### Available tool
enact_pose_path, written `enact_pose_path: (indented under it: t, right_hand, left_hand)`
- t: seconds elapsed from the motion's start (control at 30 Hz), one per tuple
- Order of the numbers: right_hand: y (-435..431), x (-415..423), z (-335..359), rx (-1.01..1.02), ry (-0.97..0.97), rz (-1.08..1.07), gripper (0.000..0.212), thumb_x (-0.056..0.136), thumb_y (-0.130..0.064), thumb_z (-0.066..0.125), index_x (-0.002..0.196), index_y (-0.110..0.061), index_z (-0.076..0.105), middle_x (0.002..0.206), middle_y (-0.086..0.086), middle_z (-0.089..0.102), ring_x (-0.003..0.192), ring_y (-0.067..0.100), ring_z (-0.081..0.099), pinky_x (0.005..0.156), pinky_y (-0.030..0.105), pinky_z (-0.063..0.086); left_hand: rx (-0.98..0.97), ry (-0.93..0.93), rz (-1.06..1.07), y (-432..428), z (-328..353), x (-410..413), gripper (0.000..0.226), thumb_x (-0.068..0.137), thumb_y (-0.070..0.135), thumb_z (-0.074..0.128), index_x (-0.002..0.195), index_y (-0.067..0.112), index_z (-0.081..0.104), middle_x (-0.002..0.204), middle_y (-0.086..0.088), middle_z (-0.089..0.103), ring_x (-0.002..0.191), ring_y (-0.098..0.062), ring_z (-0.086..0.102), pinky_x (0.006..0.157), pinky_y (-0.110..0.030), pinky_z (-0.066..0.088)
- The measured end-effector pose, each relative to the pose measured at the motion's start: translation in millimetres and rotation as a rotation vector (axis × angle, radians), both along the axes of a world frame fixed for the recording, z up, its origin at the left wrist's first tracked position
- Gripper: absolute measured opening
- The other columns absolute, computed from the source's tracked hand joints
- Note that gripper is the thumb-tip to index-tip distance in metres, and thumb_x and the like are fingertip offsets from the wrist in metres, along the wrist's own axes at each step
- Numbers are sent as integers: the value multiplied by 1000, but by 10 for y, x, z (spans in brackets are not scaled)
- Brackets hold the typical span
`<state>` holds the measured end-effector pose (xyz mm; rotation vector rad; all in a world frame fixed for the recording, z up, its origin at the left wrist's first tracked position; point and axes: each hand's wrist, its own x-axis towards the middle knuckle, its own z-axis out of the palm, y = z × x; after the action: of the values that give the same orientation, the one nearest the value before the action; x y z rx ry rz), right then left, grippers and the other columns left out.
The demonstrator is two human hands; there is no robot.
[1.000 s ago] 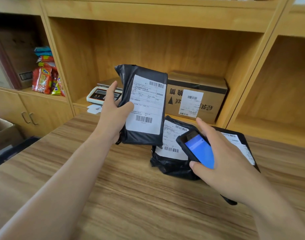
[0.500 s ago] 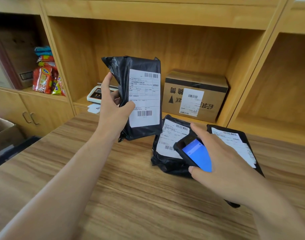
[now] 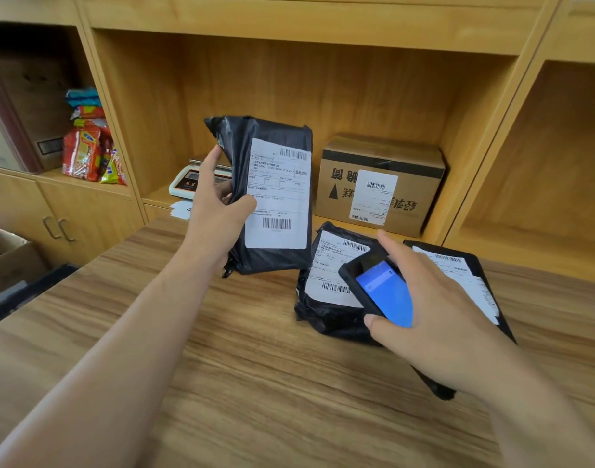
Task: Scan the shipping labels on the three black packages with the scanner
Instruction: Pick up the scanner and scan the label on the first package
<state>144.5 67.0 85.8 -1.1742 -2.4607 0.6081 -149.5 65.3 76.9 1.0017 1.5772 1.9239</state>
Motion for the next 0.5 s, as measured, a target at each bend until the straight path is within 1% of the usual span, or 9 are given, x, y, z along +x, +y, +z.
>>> enact_pose_path:
  t: [0.07, 0.1, 0.17, 0.23, 0.3, 0.33, 0.4, 0.5]
  right_hand:
    - [6, 13, 5, 21, 54, -19, 100, 84, -41, 72, 151, -60, 1, 154, -35, 17, 140, -4, 22, 99, 27, 28]
    - [6, 19, 7, 31, 73, -24, 101, 84, -40, 73, 151, -60, 1, 155, -35, 17, 142, -4, 20, 101, 27, 28]
    - [7, 25, 6, 46, 92, -31, 103, 83, -39, 74, 151, -61, 0, 155, -35, 18, 143, -4, 20, 101, 26, 27]
    - [12, 24, 4, 53, 97, -43, 105, 83, -40, 75, 150, -62, -2, 155, -33, 20, 142, -3, 22, 98, 27, 28]
    - [23, 18, -1, 53, 100, -54, 106, 82, -41, 75, 150, -63, -4, 152, -33, 23, 137, -2, 27, 95, 27, 29]
    - [31, 19, -6, 53, 100, -59, 106, 82, -41, 75, 149, -63, -4, 148, -34, 25, 130, -3, 30, 93, 26, 29]
    - [41, 25, -10, 49, 104, -69, 107, 82, -40, 76, 149, -63, -4, 138, -35, 27, 117, -8, 29, 88, 23, 29]
    - [36, 32, 0, 53, 96, -86, 106, 83, -39, 75, 149, -63, -4, 133, -36, 26, 111, -10, 27, 79, 19, 31]
  left_hand:
    - [-34, -37, -6, -6, -13, -81, 75, 93, 2, 61, 152, 43, 37, 117, -1, 74, 102, -20, 76, 81, -50, 64]
    - [-50, -45, -10, -13, -24, -122, 69, 94, 2, 59, 150, 39, 42, 117, -2, 74, 102, -21, 76, 79, -48, 64]
    - [-80, -47, -33, -22, -48, -201, 55, 92, 4, 57, 141, 30, 55, 117, -4, 76, 101, -25, 76, 78, -46, 64]
    - [-123, -58, -55, -27, -76, -257, 44, 91, 4, 56, 129, 25, 65, 115, -4, 78, 99, -26, 77, 84, -50, 63]
    - [-173, -51, -71, -21, -108, -293, 40, 90, 3, 56, 124, 22, 68, 113, -4, 79, 97, -27, 78, 87, -51, 62]
    - [-198, -37, -80, -13, -125, -307, 39, 90, 3, 56, 124, 20, 68, 112, -5, 79, 96, -28, 78, 87, -51, 62]
    - [-247, -19, -96, 5, -156, -321, 39, 91, 4, 57, 124, 19, 68, 108, -6, 80, 93, -29, 79, 83, -47, 63]
    - [-317, -23, -102, 27, -210, -347, 36, 91, 4, 58, 123, 18, 68, 102, -6, 81, 86, -26, 80, 77, -42, 64]
